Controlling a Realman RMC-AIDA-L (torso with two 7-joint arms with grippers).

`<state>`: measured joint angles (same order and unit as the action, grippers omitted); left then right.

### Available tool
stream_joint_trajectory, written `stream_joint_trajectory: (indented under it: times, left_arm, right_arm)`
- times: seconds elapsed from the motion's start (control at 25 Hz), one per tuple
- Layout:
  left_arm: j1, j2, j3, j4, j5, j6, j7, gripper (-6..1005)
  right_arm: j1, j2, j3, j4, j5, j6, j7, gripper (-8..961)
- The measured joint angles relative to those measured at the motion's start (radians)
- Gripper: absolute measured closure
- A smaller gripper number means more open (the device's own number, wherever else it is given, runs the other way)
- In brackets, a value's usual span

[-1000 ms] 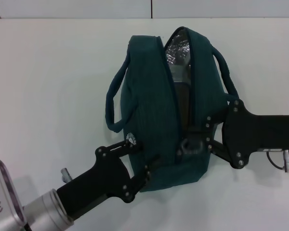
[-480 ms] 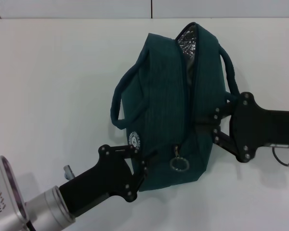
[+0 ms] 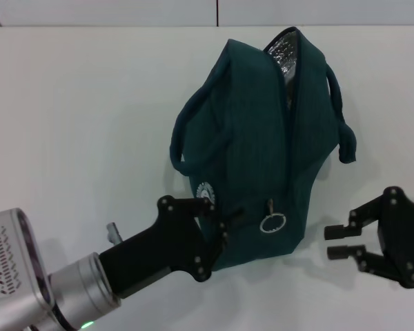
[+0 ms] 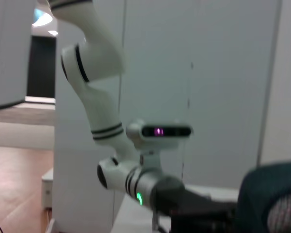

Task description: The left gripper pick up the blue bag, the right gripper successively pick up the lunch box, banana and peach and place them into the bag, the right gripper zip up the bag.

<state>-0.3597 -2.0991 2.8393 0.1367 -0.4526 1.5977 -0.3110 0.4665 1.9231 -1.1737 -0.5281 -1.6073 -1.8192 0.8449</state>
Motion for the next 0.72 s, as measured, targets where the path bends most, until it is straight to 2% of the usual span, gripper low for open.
stream_joint_trajectory:
  times: [0.24, 0.32, 0.56, 0.72]
  left_arm:
    - [-0.023, 0.001, 0.001, 0.014, 0.042, 0.0, 0.011, 933]
    - [-0.027, 0.001, 0.002, 0.016, 0.048, 0.0, 0.013, 933]
    - [-0.029, 0.001, 0.002, 0.026, 0.052, -0.001, 0.015, 933]
    - [-0.03, -0.001, 0.002, 0.027, 0.053, -0.001, 0.015, 933]
  right_arm:
    - [-0.009, 0.033, 0.003, -0.001, -0.05, 0.095, 0.038, 693]
    - [-0.01, 0.043, 0.001, -0.003, -0.05, 0.124, 0.037, 654]
    - [-0.016, 0.044, 0.005, -0.023, -0.045, 0.147, 0.031, 536]
    - [-0.011, 0.052, 0.001, -0.031, -0.05, 0.18, 0.03, 479]
